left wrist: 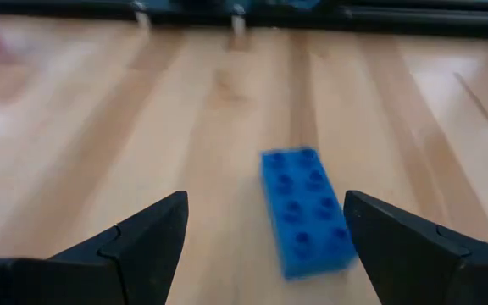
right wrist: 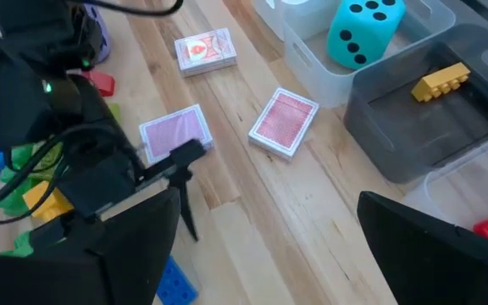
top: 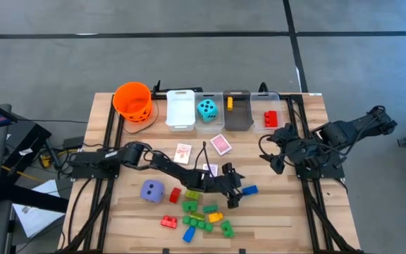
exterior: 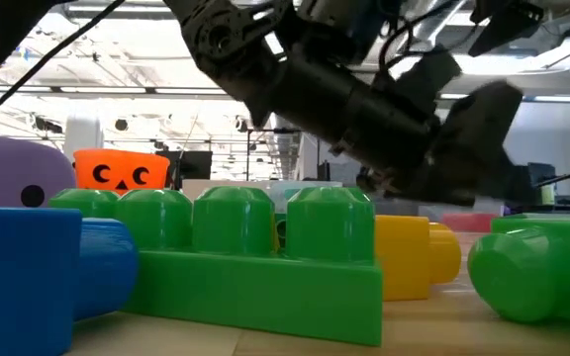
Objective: Pick & Place Toys
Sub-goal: Put the small blue game piece into the black bin
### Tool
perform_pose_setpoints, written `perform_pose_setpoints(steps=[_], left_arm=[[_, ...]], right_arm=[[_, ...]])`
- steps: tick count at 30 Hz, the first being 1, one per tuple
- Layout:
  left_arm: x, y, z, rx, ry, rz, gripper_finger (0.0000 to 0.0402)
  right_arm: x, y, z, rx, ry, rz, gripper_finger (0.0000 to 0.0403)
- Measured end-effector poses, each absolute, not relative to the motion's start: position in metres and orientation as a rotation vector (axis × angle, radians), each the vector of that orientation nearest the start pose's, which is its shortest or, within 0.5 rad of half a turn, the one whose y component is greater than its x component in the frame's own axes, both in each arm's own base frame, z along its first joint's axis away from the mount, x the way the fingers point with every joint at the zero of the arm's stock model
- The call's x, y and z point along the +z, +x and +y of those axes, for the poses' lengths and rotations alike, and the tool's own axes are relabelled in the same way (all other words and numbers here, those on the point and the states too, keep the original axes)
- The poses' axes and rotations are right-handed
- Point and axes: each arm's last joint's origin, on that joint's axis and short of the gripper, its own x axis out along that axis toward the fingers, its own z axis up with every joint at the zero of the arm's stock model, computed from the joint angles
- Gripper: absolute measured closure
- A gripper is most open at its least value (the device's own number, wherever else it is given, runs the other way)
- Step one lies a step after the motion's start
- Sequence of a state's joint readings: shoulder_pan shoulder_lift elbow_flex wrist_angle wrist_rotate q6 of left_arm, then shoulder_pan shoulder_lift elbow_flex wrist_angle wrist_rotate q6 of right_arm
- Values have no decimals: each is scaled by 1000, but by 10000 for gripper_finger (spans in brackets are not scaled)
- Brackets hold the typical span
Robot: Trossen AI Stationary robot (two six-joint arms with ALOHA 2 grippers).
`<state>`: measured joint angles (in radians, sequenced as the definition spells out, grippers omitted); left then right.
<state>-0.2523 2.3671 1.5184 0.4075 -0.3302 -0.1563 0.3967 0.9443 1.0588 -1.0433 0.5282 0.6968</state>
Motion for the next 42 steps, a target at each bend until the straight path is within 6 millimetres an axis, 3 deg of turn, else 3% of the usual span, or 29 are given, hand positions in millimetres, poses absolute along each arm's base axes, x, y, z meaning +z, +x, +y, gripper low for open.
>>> perform_pose_setpoints(steps=[16,22,26,31,32,36,38,42], left_arm=[[70,512,-135,86,-25,431,92],[71,512,-134,129,-12,469,101],[71,511,-133,159,-65,479,146],[71,510,-132,182,-188,491,257],[74,510,-132,178,-220,492,272],[91,509,-131,154,-286,507,270],[110,507,-129,138,-295,506,270],[173,500,-116,129,-317,476,270]], right_arm=[[331,151,47,-385,220,743,49],[331,151,47,-384,217,743,49],[331,151,47,-378,202,746,49],[331,151,47,-379,202,744,49],[331,151,47,-378,203,742,49],[331,151,48,-377,203,738,49],[332,152,48,-370,197,730,49],[337,158,50,-320,166,668,49]])
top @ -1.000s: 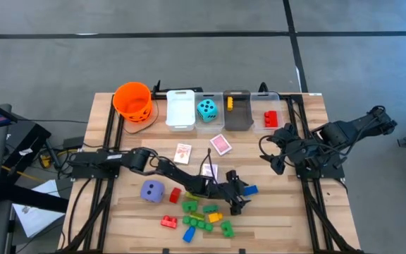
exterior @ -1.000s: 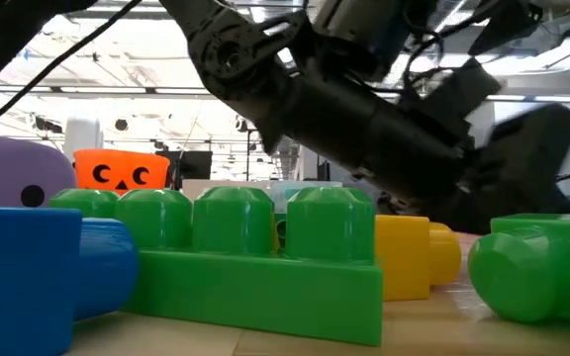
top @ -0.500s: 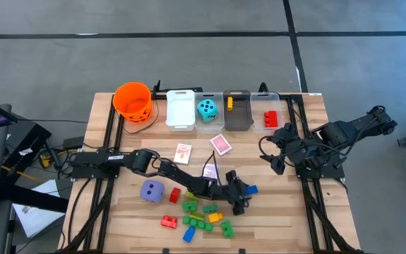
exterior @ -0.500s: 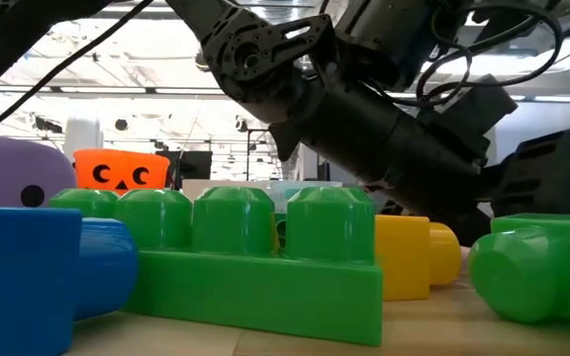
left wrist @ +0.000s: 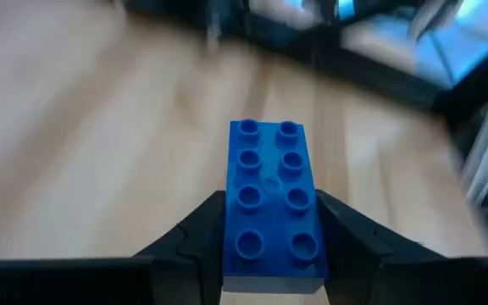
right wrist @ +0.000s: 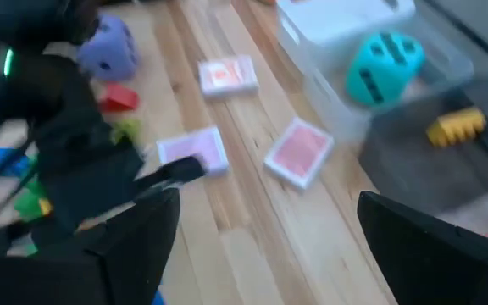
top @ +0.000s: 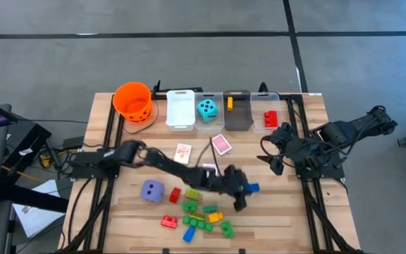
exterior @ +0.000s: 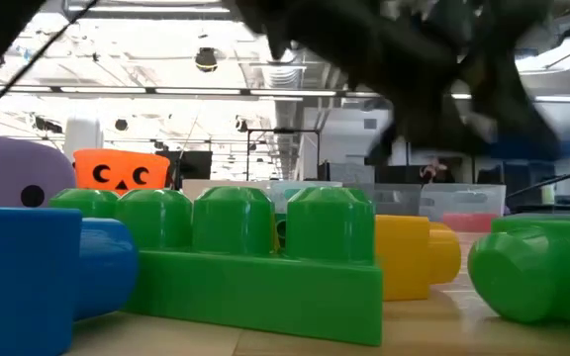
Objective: Pick & Place Toys
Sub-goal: Put the small blue game piece into the black bin
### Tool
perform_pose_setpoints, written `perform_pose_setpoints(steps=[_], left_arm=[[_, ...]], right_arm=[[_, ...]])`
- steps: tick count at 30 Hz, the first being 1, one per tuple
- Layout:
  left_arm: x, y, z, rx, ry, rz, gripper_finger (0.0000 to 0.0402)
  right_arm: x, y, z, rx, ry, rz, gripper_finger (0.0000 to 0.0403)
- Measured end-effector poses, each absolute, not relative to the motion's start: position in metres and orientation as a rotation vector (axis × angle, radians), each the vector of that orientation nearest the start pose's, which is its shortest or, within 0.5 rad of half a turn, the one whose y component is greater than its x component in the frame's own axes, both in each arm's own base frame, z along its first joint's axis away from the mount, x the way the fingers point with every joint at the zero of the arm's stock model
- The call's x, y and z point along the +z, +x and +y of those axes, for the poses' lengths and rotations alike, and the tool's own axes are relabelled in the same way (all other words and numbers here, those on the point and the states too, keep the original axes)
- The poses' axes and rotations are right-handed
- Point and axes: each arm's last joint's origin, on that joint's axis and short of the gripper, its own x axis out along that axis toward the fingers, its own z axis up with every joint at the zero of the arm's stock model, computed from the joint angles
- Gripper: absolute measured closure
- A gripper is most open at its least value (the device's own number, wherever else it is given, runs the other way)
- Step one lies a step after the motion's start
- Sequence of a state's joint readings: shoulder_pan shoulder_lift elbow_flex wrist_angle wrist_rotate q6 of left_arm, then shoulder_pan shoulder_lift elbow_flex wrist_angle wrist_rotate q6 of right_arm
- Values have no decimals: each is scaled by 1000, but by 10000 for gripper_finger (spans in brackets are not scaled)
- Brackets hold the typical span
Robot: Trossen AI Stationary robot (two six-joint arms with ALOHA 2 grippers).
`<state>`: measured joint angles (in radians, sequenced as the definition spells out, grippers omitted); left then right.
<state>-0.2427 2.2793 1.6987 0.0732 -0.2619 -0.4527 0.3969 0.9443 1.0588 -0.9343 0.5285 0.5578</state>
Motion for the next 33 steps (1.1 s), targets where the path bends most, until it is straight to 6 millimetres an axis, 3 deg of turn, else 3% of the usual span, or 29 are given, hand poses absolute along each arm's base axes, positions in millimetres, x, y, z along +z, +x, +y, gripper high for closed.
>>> perform_pose_setpoints(steps=[4,9,12,16,19,26,33], left_arm=[[231,478,-95,129,-345,448,270],[302,430,-71,146,-490,369,270],[322,399,-61,151,-568,336,270],[340,365,-50,162,-682,276,270],[341,351,-47,151,-762,213,270],[345,351,-43,75,-875,-5,270],[349,352,-44,23,-886,-35,270]], right_arm=[[348,163,53,-260,106,590,49],[362,167,54,-188,-43,517,49],[370,169,55,-150,-148,466,49],[381,174,58,-107,-270,364,49],[388,180,63,-76,-384,291,49],[386,198,78,-26,-543,239,49],[376,215,85,-28,-563,276,49]])
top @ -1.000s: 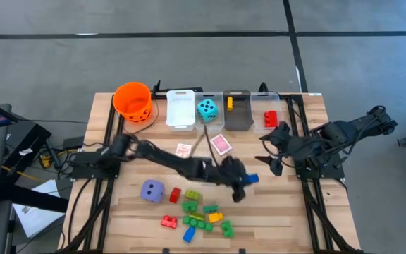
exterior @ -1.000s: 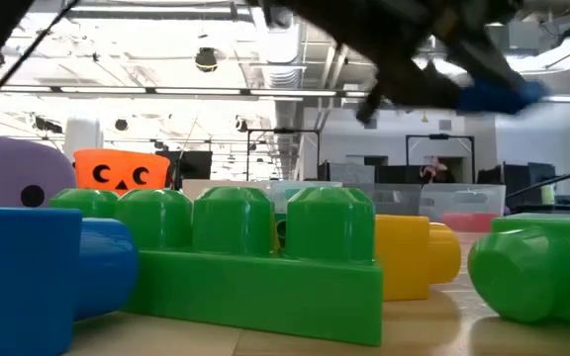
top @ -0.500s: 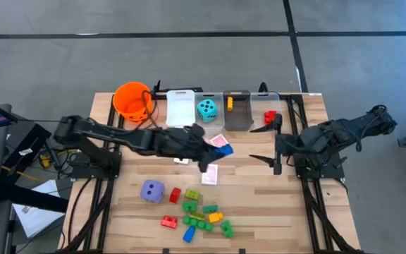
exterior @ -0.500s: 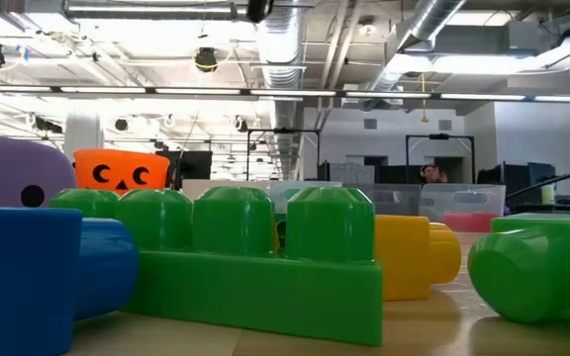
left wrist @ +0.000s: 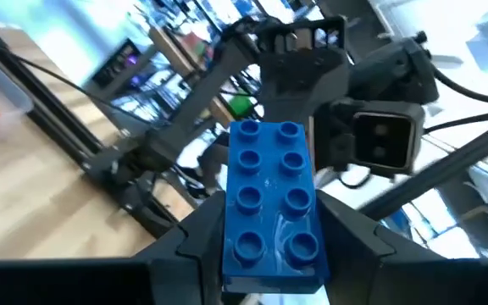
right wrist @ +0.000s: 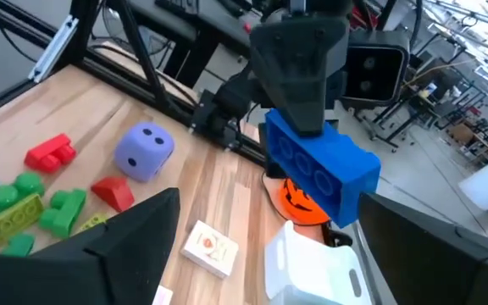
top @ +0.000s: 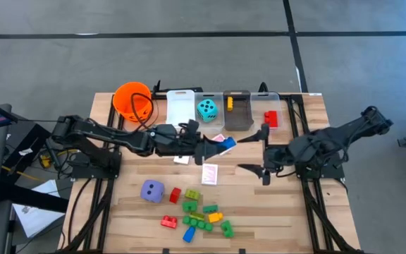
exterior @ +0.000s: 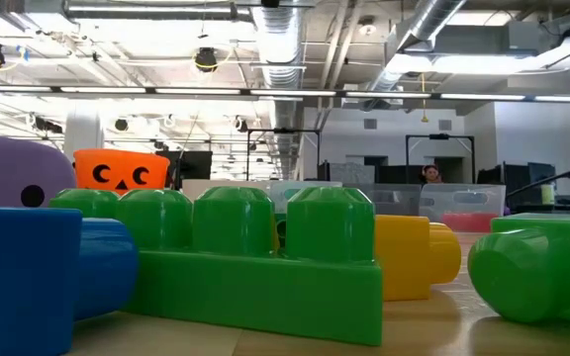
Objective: Pick & Place Toys
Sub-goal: Put the small blue game piece into the black bin
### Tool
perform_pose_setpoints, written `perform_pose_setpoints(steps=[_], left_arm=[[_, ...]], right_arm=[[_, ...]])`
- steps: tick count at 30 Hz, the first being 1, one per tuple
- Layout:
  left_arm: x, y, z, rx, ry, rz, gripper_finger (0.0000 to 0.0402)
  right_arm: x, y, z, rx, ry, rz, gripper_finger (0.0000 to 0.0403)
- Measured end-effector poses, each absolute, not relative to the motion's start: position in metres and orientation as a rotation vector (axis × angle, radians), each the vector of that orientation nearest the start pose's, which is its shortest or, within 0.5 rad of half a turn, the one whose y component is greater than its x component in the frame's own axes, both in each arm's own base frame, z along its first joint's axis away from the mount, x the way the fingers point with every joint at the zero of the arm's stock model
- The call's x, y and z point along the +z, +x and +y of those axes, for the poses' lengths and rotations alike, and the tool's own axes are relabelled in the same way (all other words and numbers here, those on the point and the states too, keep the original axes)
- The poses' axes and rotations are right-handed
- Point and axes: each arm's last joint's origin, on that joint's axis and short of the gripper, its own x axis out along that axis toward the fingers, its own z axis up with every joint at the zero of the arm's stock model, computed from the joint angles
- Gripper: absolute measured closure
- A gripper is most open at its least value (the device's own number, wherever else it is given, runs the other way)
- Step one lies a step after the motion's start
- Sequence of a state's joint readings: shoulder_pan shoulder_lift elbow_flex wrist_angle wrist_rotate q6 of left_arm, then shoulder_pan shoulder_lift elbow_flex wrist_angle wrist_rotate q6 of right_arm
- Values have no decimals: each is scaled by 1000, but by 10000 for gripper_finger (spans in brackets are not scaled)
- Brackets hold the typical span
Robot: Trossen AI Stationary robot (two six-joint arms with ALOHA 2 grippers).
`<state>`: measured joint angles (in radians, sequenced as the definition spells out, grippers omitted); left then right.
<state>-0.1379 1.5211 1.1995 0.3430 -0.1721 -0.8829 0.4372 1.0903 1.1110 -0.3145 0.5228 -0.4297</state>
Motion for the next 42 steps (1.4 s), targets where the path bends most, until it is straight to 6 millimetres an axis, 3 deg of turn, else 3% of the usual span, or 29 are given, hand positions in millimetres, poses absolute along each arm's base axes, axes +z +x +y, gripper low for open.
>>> perform_pose_setpoints(steps=[14,22,35,42], left_arm=[[348,351,-50,-26,-924,-7,270],[350,352,-47,-24,-925,-21,270],[350,352,-47,-26,-927,-28,270],[349,352,-48,-26,-927,-19,270]], right_arm=[[382,229,74,-110,-509,200,49],[377,235,78,-29,-507,204,56],[375,243,81,-35,-494,190,154],[375,242,81,-41,-455,188,254]])
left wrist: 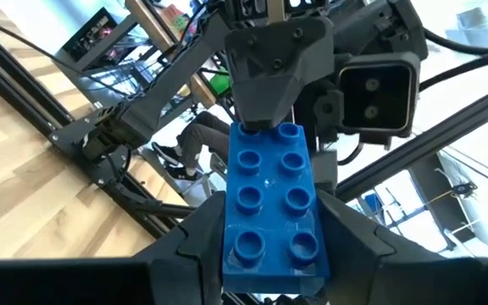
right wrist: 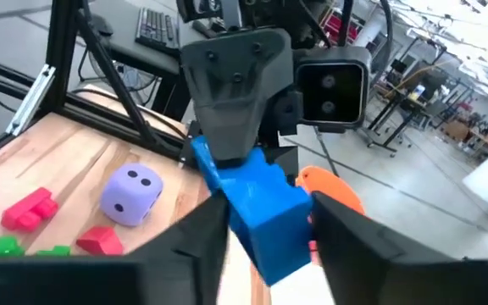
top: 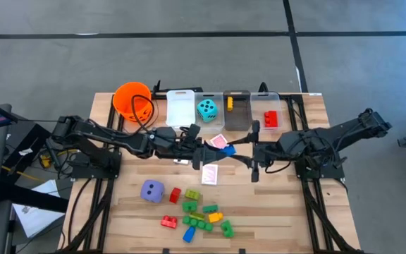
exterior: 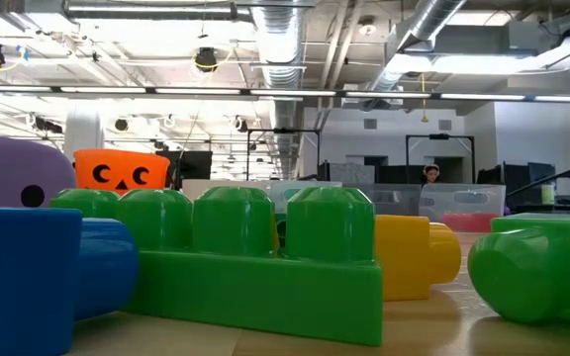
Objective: Pick & Place Toys
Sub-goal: Put the small blue game piece into the black bin
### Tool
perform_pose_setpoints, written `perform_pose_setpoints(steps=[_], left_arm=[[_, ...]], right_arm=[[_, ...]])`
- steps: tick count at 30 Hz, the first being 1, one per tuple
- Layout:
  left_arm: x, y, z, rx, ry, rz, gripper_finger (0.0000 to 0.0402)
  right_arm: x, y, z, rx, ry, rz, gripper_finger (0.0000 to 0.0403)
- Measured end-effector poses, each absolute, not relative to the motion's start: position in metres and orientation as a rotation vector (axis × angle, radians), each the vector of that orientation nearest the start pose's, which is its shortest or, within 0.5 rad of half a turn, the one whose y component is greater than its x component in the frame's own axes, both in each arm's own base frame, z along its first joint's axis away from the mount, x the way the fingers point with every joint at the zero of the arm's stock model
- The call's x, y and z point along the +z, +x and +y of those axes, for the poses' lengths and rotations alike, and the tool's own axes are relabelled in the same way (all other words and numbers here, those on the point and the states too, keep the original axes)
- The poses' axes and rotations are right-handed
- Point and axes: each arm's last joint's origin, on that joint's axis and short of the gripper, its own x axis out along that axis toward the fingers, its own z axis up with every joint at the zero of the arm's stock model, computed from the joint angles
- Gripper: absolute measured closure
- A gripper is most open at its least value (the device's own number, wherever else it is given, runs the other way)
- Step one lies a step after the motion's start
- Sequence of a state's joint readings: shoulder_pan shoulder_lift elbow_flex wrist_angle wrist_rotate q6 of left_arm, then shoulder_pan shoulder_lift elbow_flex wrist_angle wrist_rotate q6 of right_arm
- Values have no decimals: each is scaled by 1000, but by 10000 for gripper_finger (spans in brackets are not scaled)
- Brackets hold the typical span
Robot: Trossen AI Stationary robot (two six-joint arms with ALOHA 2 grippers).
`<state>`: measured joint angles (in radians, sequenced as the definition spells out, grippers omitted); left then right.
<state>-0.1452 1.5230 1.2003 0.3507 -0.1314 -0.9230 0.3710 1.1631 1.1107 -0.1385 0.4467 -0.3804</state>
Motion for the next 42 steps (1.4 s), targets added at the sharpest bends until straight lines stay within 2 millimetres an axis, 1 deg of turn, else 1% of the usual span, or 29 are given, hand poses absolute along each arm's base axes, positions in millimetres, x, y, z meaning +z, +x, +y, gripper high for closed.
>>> perform_pose_setpoints(steps=[2,3,4,8,10,13,16,19,24,26,29,33,36,38,40,42], left_arm=[[349,352,-48,-27,-934,-20,270],[349,352,-48,-27,-942,-20,258],[350,352,-48,-24,-932,-26,240],[352,352,-41,29,-921,-69,137],[351,353,-36,42,-920,-70,92],[351,354,-25,64,-917,-80,42],[353,352,-10,112,-886,-86,14],[354,346,4,152,-863,-51,5],[361,331,16,199,-861,-19,16],[366,324,19,210,-861,-18,21],[374,317,20,209,-862,-39,28],[375,316,19,207,-862,-35,36],[374,316,18,205,-862,-34,41],[372,318,18,209,-862,-27,44],[369,319,19,218,-861,-8,48],[370,319,19,215,-865,-17,51]], right_arm=[[375,242,81,-42,-440,191,296],[375,242,81,-43,-437,193,314],[375,242,81,-45,-425,191,316],[373,242,84,-27,-412,193,316],[374,241,85,-21,-412,190,316],[373,240,86,-28,-422,204,316],[370,238,86,-93,-445,245,316],[365,232,80,-215,-404,319,316],[361,217,59,-444,-245,391,316],[361,208,46,-563,-176,400,316],[358,199,21,-729,-68,430,316],[346,194,-16,-892,22,528,316],[333,197,-43,-922,92,611,316],[323,202,-59,-883,129,670,316],[317,208,-73,-853,162,700,316],[312,214,-84,-834,174,717,316]])
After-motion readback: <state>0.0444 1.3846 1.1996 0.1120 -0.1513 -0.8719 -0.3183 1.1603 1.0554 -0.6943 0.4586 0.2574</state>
